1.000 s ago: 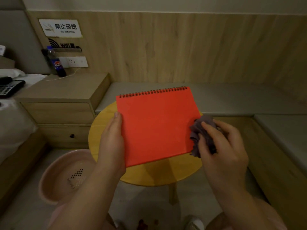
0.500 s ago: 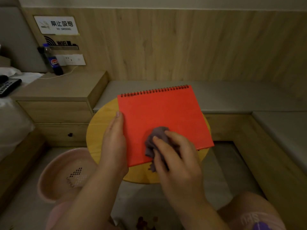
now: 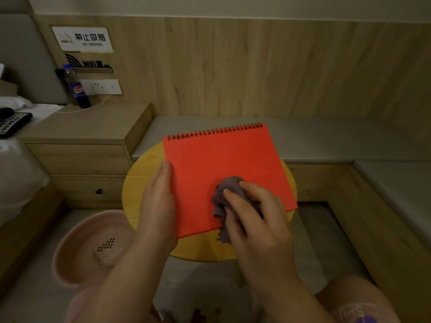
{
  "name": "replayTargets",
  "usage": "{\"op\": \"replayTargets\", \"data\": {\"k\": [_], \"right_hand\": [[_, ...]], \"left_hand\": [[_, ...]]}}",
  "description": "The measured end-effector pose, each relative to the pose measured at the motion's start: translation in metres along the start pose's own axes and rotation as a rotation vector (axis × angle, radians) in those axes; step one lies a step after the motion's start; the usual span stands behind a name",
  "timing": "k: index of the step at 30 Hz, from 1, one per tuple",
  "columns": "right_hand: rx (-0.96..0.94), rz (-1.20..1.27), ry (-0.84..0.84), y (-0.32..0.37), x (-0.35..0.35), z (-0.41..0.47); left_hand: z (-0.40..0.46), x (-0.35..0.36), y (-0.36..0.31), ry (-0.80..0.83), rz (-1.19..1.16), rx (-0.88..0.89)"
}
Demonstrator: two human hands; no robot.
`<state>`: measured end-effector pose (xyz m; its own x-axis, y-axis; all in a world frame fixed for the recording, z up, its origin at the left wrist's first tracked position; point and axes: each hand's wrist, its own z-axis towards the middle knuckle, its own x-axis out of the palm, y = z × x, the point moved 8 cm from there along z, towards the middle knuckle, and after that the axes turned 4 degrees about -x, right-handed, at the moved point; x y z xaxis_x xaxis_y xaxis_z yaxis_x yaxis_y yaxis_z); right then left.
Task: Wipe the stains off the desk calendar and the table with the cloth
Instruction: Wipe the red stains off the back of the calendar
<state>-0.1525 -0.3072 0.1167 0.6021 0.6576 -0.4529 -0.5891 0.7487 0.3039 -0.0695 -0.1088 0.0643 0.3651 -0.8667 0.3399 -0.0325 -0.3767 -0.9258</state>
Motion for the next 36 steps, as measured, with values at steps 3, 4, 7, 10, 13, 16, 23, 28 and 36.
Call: {"op": "replayTargets", "data": {"k": [3, 4, 7, 10, 13, 16, 23, 28, 36], "right_hand": [[0.029, -0.030, -0.039, -0.020, -0.012, 0.006], [0.031, -0.046, -0.053, -0.026, -0.016, 0.007], [0.064, -0.084, -0.091, -0.043, -0.028, 0.009], [0.105, -0.086, -0.125, -0.056, -0.035, 0.010], [0.120, -0.119, -0.154, -0.059, -0.039, 0.014], [0.157, -0.114, -0.176, -0.056, -0.038, 0.019], [0.118, -0.005, -0.110, -0.016, -0.008, 0.024], [0.022, 0.067, -0.031, 0.027, 0.019, 0.016], [0.010, 0.020, -0.017, 0.011, 0.012, 0.015]], "left_hand": [[-0.002, -0.003, -0.003, -0.004, 0.030, 0.008], [-0.002, -0.003, -0.003, -0.005, 0.030, 0.007], [-0.002, -0.005, -0.005, -0.010, 0.017, 0.001], [-0.003, -0.004, -0.001, -0.008, 0.012, -0.015], [-0.005, -0.004, 0.003, -0.030, -0.008, -0.026], [-0.006, -0.003, 0.007, -0.030, -0.016, -0.036], [-0.015, 0.011, 0.005, 0.023, 0.038, 0.018], [-0.020, 0.017, 0.010, 0.075, 0.032, -0.009], [-0.017, 0.007, 0.008, 0.050, 0.020, -0.002]]}}
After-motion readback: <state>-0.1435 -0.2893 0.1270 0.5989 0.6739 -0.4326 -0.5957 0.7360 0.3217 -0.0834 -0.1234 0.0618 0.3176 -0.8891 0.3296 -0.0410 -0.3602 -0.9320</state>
